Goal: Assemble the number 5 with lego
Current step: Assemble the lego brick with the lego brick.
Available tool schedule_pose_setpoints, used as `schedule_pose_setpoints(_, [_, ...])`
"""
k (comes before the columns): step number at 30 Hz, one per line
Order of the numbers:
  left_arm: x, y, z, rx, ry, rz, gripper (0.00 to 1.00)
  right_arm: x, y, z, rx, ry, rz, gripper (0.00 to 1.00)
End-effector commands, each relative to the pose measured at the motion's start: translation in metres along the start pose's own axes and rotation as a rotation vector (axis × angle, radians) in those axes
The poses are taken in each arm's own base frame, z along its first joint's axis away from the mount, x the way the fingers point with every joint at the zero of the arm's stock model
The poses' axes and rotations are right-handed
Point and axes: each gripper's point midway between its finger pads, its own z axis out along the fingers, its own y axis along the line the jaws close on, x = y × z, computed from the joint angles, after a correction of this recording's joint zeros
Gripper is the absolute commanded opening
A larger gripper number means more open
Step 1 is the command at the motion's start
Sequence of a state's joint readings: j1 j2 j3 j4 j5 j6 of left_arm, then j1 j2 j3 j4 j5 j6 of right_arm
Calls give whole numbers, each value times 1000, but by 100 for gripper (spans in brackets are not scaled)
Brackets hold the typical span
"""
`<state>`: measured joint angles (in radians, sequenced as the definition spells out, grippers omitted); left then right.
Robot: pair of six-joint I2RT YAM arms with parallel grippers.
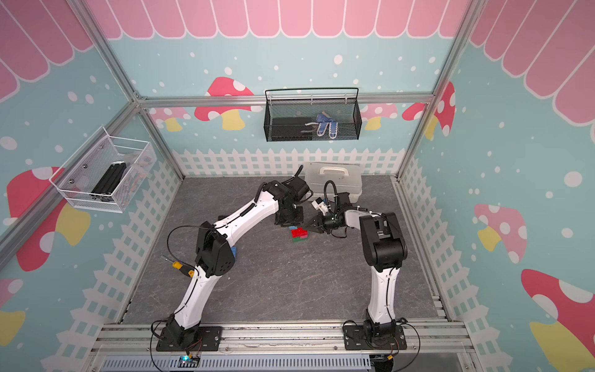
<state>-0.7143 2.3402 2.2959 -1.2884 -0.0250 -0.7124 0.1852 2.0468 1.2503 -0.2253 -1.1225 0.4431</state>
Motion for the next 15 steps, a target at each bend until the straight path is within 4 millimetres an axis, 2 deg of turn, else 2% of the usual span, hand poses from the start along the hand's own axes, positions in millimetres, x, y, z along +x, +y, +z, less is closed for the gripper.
schedule_pose_setpoints(1, [4, -7, 6, -2, 6, -13, 20, 9, -17, 6, 56, 29, 32, 0])
schedule_pose_setpoints(15, [6, -12, 19, -4, 17, -12, 20, 12, -21, 6, 77, 30, 40, 0])
